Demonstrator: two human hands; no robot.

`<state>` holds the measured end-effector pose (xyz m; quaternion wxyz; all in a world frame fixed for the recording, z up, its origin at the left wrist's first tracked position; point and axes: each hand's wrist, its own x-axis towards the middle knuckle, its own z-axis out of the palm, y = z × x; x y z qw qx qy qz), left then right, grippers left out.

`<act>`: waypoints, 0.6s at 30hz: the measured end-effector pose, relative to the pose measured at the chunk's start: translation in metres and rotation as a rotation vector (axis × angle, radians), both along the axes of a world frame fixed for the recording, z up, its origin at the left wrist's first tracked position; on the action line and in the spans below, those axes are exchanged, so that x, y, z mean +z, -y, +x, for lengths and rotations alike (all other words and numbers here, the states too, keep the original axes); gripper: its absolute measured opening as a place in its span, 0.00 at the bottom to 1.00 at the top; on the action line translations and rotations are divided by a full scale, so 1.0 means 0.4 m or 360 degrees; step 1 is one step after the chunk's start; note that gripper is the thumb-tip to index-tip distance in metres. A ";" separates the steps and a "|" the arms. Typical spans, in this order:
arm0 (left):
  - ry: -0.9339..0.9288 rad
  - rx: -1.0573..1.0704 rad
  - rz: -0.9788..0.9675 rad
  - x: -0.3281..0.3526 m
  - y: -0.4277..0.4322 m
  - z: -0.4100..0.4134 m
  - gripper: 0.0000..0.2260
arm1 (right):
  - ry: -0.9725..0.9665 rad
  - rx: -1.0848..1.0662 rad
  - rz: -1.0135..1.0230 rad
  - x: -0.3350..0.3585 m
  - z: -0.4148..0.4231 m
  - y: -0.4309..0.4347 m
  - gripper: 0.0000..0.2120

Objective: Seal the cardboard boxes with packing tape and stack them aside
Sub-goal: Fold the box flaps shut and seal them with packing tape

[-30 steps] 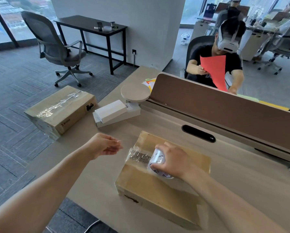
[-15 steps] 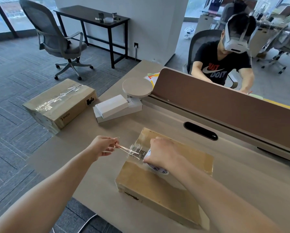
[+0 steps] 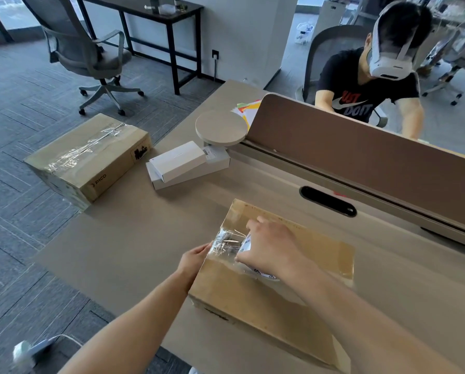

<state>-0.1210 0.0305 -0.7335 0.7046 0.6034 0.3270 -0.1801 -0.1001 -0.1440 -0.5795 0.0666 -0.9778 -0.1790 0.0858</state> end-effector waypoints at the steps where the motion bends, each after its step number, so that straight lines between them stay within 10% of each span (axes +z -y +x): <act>1: -0.0002 -0.0013 0.0019 -0.005 0.003 -0.003 0.06 | 0.0006 -0.0003 0.0017 -0.002 0.000 0.000 0.22; 5: -0.0045 -0.0124 -0.0071 -0.023 -0.003 0.000 0.09 | 0.0050 0.0009 0.0097 -0.007 0.000 0.000 0.24; 8: -0.0041 -0.0254 -0.0195 -0.094 -0.031 0.014 0.42 | 0.0062 0.0023 0.0113 -0.006 -0.001 -0.001 0.27; 12: -0.0007 -0.0323 -0.0344 0.013 -0.002 0.009 0.16 | 0.0062 0.0021 0.0114 0.000 -0.004 -0.001 0.28; 16: -0.0022 -0.0463 -0.0008 0.004 -0.021 0.030 0.25 | 0.0047 0.0007 0.0093 0.008 -0.006 -0.003 0.27; 18: 0.0022 -0.0410 0.0200 0.009 -0.031 0.043 0.13 | 0.0022 0.0004 0.0093 0.012 -0.005 -0.005 0.28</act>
